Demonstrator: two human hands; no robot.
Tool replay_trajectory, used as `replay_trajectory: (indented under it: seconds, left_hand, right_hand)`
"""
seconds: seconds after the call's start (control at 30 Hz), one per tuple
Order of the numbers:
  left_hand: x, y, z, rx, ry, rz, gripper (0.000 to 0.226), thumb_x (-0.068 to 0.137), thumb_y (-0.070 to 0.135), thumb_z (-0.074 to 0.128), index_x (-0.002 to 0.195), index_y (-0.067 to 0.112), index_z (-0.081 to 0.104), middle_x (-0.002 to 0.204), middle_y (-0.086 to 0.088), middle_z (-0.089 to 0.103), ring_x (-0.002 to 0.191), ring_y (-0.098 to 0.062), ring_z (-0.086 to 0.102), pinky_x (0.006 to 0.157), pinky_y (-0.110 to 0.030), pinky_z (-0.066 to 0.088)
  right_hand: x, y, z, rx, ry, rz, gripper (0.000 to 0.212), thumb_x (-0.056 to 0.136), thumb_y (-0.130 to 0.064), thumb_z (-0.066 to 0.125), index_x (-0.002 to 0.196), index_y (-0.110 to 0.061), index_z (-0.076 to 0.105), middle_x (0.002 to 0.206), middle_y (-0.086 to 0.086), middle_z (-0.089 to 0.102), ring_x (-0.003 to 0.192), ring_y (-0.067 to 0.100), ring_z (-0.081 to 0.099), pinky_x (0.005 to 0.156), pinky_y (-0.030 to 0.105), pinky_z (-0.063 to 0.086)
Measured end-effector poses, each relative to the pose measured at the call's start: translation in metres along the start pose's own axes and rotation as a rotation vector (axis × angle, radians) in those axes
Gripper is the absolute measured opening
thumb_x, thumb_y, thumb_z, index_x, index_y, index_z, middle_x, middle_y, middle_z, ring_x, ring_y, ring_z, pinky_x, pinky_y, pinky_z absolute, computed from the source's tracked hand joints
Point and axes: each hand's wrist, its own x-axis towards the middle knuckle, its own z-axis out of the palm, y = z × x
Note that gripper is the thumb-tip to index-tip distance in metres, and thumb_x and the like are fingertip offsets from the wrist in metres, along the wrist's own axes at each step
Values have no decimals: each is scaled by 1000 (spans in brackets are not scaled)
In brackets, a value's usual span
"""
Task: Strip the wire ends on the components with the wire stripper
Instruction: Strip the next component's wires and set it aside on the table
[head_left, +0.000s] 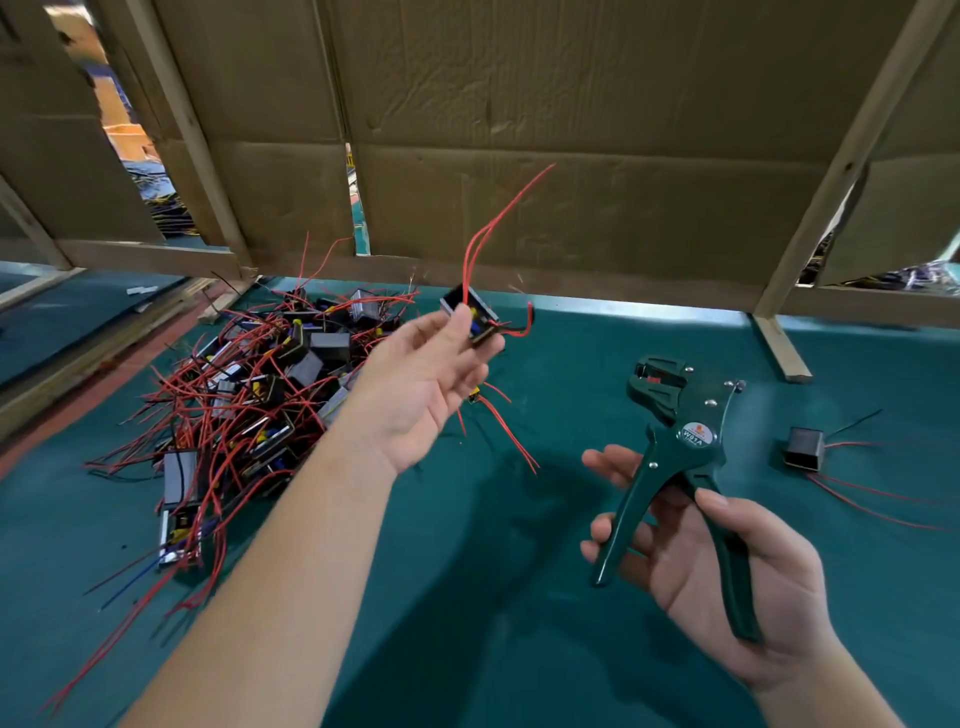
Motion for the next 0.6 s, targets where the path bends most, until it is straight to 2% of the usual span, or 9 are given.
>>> replay_trajectory:
  seconds: [0.1, 0.2, 0.37, 0.43, 0.5, 0.6]
  left_hand:
    - [-5, -22, -1, -32, 0, -8, 28, 71, 21, 67, 95, 18, 53, 93, -4, 73, 82, -15, 73, 66, -19, 56]
    - [-8, -38, -3, -21, 6, 22, 40, 71, 16, 69, 107, 25, 55, 94, -5, 69, 86, -20, 72, 67, -21, 56]
    - [-12, -61, -7, 199, 105, 181, 28, 88, 4, 64, 107, 25, 58, 83, 2, 70, 82, -20, 73, 64, -19, 53]
    - [-14, -71, -10, 297, 193, 243, 27, 87, 4, 67, 105, 22, 58, 89, -5, 69, 80, -22, 73, 63, -21, 53]
    - [-16, -80, -12, 402, 257, 271, 28, 83, 9, 72, 104, 23, 58, 92, -7, 70, 78, -23, 73, 65, -26, 55]
    - [-20, -86, -13, 552, 254, 244, 30, 78, 20, 78, 99, 29, 58, 85, 3, 72, 71, -22, 72, 70, -42, 59]
  right_hand:
    - [0, 0, 0, -17, 18, -6, 75, 56, -27, 85, 120, 5, 62, 137, 24, 51, 82, 37, 65, 77, 53, 54]
    - [1, 0, 0, -34, 33, -7, 75, 54, -28, 85, 119, 3, 63, 137, 23, 52, 81, 36, 65, 77, 52, 55]
    - [1, 3, 2, -51, 37, -21, 82, 54, -27, 86, 123, 7, 58, 132, 23, 52, 81, 40, 63, 75, 55, 53]
    - [2, 4, 3, -79, 28, -44, 86, 56, -26, 86, 127, 8, 53, 132, 21, 53, 80, 42, 62, 75, 57, 52]
    - [4, 7, 6, -120, 9, -75, 89, 59, -25, 84, 131, 10, 47, 135, 18, 53, 81, 44, 61, 75, 58, 51]
    - [10, 12, 11, -156, -3, -102, 90, 61, -24, 83, 135, 7, 41, 127, 15, 59, 82, 44, 61, 77, 59, 50]
